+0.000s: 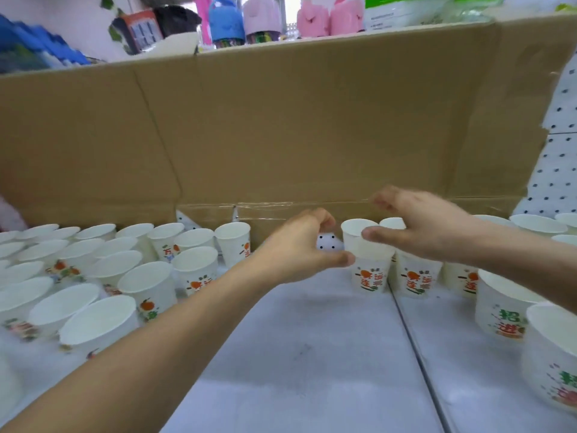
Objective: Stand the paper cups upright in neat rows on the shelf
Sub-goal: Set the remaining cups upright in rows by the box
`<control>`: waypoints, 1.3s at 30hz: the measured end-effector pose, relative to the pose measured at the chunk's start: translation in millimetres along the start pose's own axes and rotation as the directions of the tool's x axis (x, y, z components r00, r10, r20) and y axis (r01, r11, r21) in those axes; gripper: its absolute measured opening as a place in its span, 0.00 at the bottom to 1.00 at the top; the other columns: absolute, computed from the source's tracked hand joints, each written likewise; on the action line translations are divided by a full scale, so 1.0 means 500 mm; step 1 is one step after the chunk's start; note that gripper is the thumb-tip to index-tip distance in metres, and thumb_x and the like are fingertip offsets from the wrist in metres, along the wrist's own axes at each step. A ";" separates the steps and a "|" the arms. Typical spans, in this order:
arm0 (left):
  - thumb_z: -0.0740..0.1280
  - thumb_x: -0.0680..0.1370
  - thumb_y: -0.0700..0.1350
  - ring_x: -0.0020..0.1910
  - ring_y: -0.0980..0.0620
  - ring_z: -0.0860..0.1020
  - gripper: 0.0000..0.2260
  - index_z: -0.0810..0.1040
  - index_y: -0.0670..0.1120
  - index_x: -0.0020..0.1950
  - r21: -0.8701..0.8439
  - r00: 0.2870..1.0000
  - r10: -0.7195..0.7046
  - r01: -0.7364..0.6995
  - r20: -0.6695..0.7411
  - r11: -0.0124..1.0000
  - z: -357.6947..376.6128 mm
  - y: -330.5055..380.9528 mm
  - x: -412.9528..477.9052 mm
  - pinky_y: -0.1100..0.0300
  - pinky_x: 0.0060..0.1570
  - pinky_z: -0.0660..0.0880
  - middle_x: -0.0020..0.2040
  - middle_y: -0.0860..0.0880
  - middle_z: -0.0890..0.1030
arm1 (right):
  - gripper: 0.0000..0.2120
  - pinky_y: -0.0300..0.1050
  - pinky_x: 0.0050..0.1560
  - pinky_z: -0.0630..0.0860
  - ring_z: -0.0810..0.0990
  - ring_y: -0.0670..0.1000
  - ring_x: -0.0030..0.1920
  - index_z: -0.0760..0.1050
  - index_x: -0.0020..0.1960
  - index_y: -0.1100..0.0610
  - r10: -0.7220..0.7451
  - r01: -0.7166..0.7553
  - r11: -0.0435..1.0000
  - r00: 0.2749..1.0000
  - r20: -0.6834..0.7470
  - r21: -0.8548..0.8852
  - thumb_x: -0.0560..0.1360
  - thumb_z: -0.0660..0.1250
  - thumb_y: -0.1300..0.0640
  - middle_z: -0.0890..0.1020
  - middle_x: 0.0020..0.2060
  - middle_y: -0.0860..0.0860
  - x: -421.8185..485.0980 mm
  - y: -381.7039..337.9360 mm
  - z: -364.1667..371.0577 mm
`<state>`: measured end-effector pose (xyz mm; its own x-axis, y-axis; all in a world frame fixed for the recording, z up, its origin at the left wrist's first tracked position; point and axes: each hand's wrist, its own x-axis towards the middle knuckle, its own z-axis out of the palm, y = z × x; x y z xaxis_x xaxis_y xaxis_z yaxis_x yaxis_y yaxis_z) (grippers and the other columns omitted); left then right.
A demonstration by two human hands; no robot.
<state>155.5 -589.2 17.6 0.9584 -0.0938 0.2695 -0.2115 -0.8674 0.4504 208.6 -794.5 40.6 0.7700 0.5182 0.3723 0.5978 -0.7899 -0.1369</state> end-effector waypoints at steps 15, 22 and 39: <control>0.75 0.62 0.65 0.58 0.57 0.72 0.38 0.70 0.56 0.69 0.266 0.911 -0.413 0.399 -0.004 0.877 -0.277 -0.312 -0.240 0.59 0.53 0.70 0.62 0.59 0.74 | 0.37 0.43 0.45 0.72 0.75 0.48 0.51 0.63 0.69 0.52 -0.271 0.143 0.899 0.925 0.268 0.415 0.66 0.73 0.41 0.76 0.57 0.48 0.183 -0.415 0.202; 0.76 0.58 0.62 0.51 0.56 0.76 0.38 0.71 0.56 0.66 0.332 0.915 -0.395 0.349 0.079 0.876 -0.279 -0.328 -0.203 0.58 0.47 0.76 0.56 0.58 0.78 | 0.37 0.46 0.47 0.74 0.75 0.50 0.51 0.64 0.68 0.51 -0.138 0.004 0.905 0.948 0.285 0.425 0.65 0.76 0.44 0.76 0.59 0.49 0.200 -0.448 0.230; 0.74 0.57 0.69 0.43 0.65 0.75 0.30 0.73 0.62 0.55 -0.042 0.996 0.017 -0.014 0.082 0.999 -0.056 0.003 -0.106 0.64 0.38 0.72 0.48 0.62 0.77 | 0.45 0.34 0.44 0.68 0.74 0.42 0.51 0.60 0.68 0.41 0.166 -0.204 0.961 0.965 0.201 0.185 0.56 0.75 0.34 0.72 0.54 0.38 -0.114 -0.043 -0.077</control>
<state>99.2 -571.9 27.7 0.9671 -0.1489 0.2062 -0.2328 -0.8448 0.4818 143.4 -819.5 57.5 0.8876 0.4348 0.1519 0.4587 -0.8047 -0.3770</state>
